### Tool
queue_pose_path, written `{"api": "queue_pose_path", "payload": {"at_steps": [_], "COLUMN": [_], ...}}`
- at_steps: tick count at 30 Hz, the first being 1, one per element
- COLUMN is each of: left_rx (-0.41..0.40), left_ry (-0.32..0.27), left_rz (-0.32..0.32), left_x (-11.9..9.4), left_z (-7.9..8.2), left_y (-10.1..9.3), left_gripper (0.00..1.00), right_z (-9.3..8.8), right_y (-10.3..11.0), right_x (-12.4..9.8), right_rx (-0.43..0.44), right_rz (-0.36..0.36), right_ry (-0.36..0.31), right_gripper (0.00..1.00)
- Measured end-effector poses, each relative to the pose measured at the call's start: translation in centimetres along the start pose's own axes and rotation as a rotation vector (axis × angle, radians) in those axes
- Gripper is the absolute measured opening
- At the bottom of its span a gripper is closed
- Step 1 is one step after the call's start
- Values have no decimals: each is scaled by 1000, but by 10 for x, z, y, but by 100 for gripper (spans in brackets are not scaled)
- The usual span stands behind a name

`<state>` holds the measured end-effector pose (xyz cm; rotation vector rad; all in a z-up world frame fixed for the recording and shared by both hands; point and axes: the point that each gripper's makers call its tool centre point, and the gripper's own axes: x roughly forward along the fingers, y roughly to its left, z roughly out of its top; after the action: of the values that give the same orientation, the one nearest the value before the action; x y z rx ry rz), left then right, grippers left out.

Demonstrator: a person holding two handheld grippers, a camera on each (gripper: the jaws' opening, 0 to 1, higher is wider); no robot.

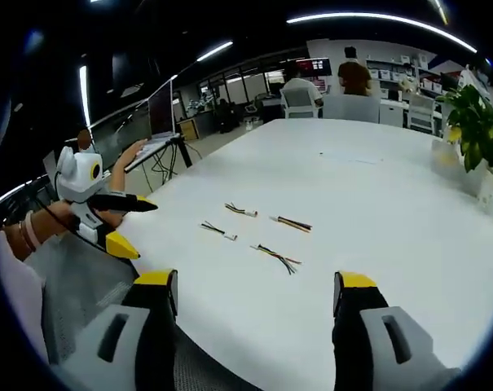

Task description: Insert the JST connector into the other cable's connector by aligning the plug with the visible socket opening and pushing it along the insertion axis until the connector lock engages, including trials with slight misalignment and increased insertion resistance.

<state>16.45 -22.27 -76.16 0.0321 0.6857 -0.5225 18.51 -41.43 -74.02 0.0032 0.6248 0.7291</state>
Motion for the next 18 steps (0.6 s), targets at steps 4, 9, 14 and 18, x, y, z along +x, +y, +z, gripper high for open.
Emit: {"api": "queue_pose_path", "payload": {"at_steps": [4, 9, 14, 18], "left_rx": [32, 4, -19, -7], "left_ry": [-16, 28, 33, 76], "left_rz": [14, 16, 13, 29], "left_x": [-3, -2, -2, -1], "left_z": [4, -7, -10, -18], "left_y": [3, 8, 6, 9], "left_gripper": [89, 90, 89, 89], "right_z": [3, 1, -5, -10], "right_y": [1, 0, -1, -2], "right_x": [0, -1, -2, -2], "right_rx": [-19, 24, 41, 48], "right_rz": [4, 3, -2, -4], "right_ry": [-11, 4, 38, 61], "right_gripper": [74, 71, 71, 69]}}
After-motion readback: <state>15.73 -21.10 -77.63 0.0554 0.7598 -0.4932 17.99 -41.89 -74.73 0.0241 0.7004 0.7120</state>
